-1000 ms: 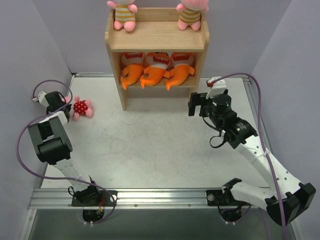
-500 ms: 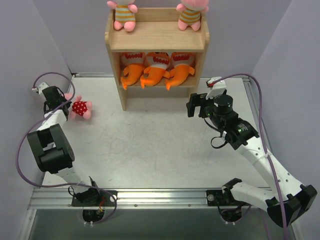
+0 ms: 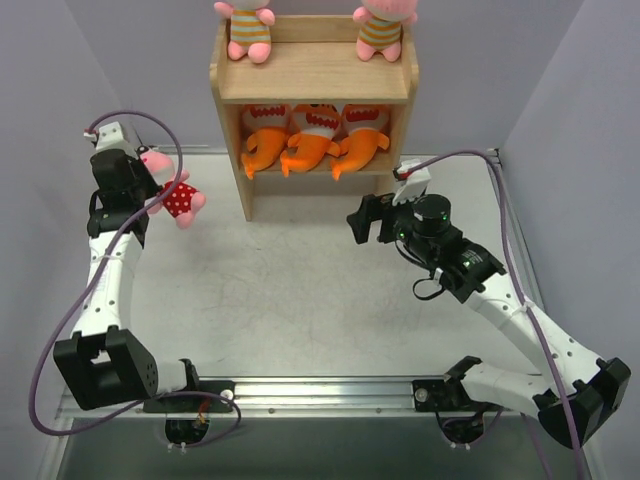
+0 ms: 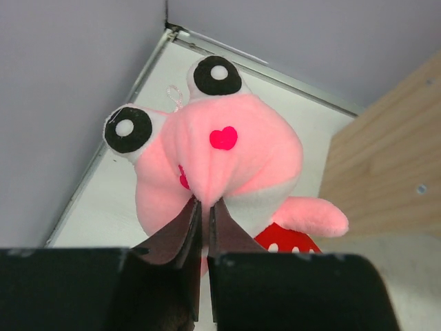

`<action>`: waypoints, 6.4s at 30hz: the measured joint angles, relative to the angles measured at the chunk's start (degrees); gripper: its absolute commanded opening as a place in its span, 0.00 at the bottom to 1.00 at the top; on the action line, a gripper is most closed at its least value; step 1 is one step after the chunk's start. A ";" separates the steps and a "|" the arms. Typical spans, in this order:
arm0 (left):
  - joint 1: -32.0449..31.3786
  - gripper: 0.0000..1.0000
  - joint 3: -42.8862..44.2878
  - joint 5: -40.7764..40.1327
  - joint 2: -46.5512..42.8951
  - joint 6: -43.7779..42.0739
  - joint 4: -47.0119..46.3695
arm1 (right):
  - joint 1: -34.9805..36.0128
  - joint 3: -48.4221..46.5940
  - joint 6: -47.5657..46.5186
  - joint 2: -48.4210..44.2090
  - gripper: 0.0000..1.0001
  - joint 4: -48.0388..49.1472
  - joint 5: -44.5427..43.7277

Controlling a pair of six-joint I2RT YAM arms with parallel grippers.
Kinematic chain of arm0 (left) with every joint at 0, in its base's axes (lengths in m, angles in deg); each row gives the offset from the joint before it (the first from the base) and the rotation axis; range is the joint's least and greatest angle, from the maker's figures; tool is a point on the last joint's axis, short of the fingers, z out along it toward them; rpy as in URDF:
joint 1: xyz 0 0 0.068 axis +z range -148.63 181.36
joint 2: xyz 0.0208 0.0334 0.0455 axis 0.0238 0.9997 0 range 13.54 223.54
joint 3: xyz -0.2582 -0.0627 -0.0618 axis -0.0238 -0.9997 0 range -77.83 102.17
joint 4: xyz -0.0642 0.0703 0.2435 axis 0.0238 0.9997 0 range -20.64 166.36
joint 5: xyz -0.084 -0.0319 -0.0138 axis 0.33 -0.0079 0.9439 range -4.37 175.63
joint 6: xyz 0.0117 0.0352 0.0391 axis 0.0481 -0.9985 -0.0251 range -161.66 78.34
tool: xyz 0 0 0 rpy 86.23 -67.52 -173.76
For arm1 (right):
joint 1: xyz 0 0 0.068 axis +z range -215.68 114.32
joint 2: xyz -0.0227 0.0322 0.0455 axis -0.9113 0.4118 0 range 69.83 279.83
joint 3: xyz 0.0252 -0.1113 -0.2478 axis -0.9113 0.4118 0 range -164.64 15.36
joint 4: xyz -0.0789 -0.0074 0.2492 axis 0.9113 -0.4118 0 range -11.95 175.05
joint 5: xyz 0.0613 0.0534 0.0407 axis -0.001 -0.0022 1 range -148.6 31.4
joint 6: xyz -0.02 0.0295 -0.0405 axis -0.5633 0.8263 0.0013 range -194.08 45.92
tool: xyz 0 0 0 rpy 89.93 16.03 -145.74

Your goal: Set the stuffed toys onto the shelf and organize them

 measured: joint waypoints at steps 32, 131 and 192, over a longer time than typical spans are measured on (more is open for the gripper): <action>-25.24 0.02 -10.43 -3.28 -24.81 -0.26 18.78 | 28.59 -11.98 4.13 27.28 0.76 17.66 -4.09; -21.35 0.02 -19.04 32.79 -25.24 28.30 -18.80 | 13.46 12.31 8.44 14.91 0.70 44.57 17.99; -41.62 0.02 -12.33 8.37 -25.81 9.57 -18.49 | 30.77 -13.05 -1.27 23.82 0.58 19.02 -25.97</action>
